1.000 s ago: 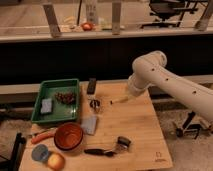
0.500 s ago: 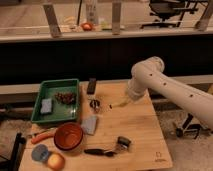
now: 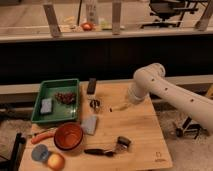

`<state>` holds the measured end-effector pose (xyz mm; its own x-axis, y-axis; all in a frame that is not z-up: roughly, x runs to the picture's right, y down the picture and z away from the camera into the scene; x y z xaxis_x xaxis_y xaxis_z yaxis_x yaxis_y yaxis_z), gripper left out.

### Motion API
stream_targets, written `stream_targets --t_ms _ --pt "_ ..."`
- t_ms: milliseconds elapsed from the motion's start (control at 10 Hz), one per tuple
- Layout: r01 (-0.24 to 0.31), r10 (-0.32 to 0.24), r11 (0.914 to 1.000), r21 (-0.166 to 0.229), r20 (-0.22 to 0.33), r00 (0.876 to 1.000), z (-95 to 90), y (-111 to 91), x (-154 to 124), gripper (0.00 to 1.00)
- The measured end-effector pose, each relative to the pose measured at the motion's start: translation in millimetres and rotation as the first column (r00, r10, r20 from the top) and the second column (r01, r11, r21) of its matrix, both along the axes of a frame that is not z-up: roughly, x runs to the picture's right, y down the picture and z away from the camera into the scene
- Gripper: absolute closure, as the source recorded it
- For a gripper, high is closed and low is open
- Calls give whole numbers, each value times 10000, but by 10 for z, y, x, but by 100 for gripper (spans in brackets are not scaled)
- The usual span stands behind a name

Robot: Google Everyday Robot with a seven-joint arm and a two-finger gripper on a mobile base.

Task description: Place banana in table surface

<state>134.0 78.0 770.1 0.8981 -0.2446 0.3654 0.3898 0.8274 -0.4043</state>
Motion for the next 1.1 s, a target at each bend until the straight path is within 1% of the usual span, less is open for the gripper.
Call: stream_targets --t_ms 100,200,300,600,700,900,1100 --pt "-12 12 10000 -40 28 10000 9 25 -5 76" --pt "14 -13 10000 -96 76 10000 21 53 -20 65" --pt "23 -21 9999 -143 107 9999 31 73 -25 57" --pt "36 -27 9992 -387 245 9997 110 170 -61 25" --pt "35 -21 9987 -503 279 9996 158 216 -77 20" --pt "47 -19 9969 -791 356 9994 277 325 -117 20" --pt "129 -72 9932 -1158 493 9988 466 471 -207 20"
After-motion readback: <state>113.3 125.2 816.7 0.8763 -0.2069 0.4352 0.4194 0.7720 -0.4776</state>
